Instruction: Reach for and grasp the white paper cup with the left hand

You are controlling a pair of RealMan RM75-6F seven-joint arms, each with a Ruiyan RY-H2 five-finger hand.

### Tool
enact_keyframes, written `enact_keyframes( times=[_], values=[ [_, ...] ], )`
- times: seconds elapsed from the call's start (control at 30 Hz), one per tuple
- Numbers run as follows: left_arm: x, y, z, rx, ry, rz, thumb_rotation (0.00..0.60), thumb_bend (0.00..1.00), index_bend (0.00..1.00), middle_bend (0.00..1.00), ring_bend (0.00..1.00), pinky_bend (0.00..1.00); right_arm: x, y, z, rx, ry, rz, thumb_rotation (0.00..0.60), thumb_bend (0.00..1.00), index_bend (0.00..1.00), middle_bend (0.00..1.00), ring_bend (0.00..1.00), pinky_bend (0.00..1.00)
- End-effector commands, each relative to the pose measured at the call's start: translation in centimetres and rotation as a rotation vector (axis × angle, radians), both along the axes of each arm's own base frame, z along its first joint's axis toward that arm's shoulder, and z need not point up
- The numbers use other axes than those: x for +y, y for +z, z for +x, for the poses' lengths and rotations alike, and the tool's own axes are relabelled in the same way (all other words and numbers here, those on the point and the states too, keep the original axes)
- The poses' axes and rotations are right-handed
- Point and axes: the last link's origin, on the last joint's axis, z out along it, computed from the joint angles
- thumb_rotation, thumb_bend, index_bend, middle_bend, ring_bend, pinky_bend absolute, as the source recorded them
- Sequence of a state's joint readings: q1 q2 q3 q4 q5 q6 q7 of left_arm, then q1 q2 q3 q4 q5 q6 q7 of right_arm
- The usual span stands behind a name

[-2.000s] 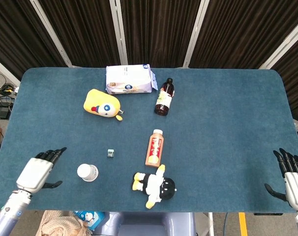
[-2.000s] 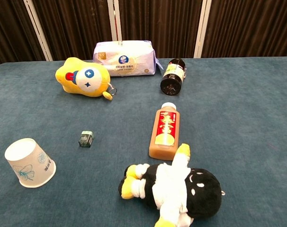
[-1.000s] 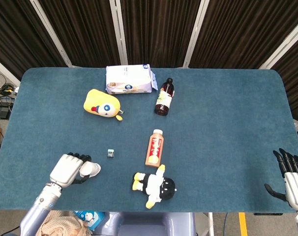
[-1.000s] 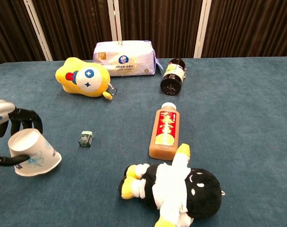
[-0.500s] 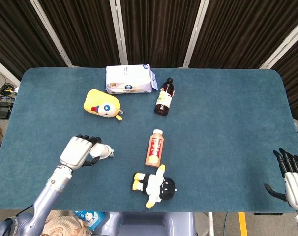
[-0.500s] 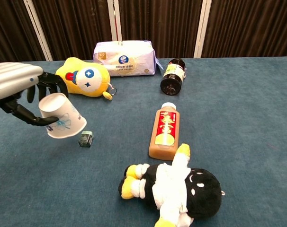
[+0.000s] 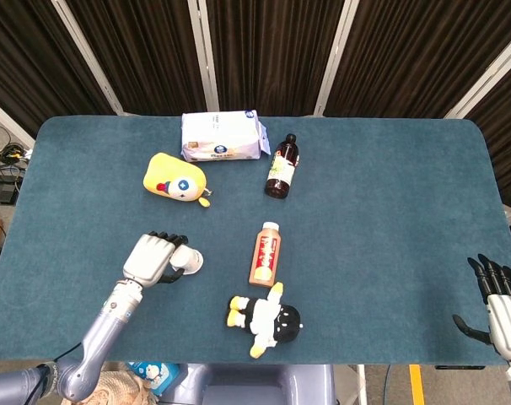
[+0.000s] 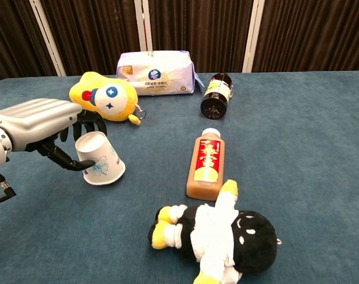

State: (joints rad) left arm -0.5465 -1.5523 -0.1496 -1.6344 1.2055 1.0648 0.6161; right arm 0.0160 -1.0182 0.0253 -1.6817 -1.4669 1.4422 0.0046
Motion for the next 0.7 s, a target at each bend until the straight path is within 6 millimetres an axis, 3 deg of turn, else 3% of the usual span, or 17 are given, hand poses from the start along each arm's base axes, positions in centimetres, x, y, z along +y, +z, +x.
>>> enact_keyframes(
  times=[0.03,0.17,0.23,0.47,0.6,0.7],
  values=[
    [-0.1,-0.1,-0.2,0.015,0.003,-0.014,0.6,0.2,0.22,0.29,0.28,0.36,0.0,0.0,0.0,-0.001,0.0,0.0,0.6,0.24,0.0,0.0,0.0,0.0],
    [-0.4,0.2,-0.6,0.04,0.024,-0.025,0.6,0.13,0.06,0.07,0.06,0.17,0.0,0.0,0.0,0.0,-0.001,0.001,0.6,0.24,0.0,0.0,0.0,0.0],
    [-0.5,0.7,-0.6,0.039,0.035,-0.019,0.6,0.12,0.01,0.01,0.02,0.12,0.0,0.0,0.0,0.0,-0.001,0.001,0.6,0.24,0.0,0.0,0.0,0.0],
    [-2.0,5.4,-1.3,-0.037,0.027,0.085,0.6,0.11,0.0,0.0,0.01,0.11,0.1,0.1,0.0,0.003,-0.002,-0.001,0.6,0.24,0.0,0.0,0.0,0.0],
    [-3.8,8.2,-3.2,-0.036,0.034,0.153,0.6,0.11,0.0,0.0,0.01,0.11,0.1,0.0,0.0,0.008,-0.001,0.0,0.6,0.24,0.0,0.0,0.0,0.0],
    [-5.9,10.8,-6.1,-0.044,0.096,0.206,0.6,0.09,0.0,0.0,0.01,0.11,0.1,0.0,0.0,0.013,0.004,0.001,0.6,0.24,0.0,0.0,0.0,0.0]
  ],
)
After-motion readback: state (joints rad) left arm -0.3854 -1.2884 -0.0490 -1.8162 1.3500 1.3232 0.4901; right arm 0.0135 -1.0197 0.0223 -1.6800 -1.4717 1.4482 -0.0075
